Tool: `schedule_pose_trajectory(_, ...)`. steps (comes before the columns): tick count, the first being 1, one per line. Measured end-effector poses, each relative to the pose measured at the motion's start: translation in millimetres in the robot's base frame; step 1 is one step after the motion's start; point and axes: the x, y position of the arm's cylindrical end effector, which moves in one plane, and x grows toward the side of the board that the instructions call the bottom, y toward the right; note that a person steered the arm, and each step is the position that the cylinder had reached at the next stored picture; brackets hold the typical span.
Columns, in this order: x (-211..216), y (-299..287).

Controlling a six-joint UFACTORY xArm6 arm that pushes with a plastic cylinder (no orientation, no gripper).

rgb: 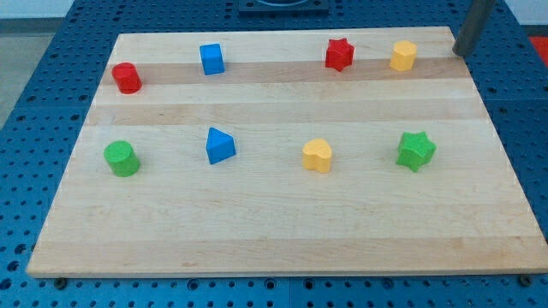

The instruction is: Push yellow hexagon into yellow heart

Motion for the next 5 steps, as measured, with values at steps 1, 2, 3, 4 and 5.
schedule_pose_trajectory(1,-13.0,-30.4)
schedule_pose_trajectory(2,-15.3,-72.7)
schedule_pose_trajectory(3,-14.8,-75.0)
schedule_pose_trajectory(4,26.4,-98.3)
schedule_pose_trajectory(5,29.9,-99.1)
